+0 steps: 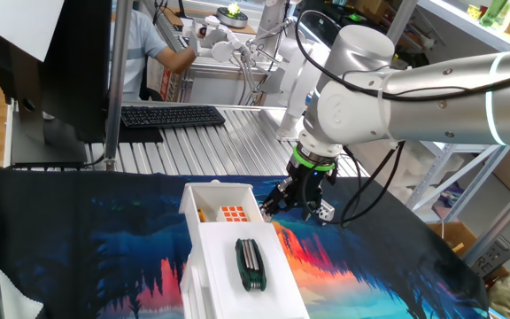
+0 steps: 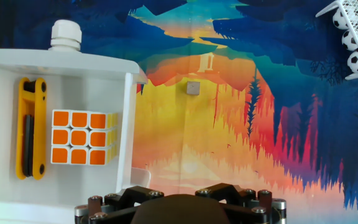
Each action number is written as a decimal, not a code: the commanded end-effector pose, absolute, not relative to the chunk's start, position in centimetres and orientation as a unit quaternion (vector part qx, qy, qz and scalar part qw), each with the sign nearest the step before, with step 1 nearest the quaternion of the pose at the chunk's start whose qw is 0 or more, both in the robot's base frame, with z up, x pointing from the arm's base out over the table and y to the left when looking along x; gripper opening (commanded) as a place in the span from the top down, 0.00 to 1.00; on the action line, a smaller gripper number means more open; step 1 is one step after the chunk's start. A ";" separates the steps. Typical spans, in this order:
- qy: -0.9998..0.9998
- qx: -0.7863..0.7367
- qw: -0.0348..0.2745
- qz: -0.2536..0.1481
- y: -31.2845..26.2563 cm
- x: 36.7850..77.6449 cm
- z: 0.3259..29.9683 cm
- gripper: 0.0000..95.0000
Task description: Grasp the handle and close the drawer
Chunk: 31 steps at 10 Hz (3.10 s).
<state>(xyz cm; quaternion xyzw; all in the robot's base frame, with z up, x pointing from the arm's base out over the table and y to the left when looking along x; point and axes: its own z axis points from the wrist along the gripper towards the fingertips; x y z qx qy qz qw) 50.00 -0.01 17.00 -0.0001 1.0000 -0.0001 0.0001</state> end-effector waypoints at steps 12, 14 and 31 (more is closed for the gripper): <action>0.986 0.164 -0.012 0.007 0.0 50.0 17.0 1.00; 0.987 0.161 -0.012 0.007 0.0 50.0 17.0 1.00; 0.978 0.206 -0.030 0.012 4.5 55.9 21.7 1.00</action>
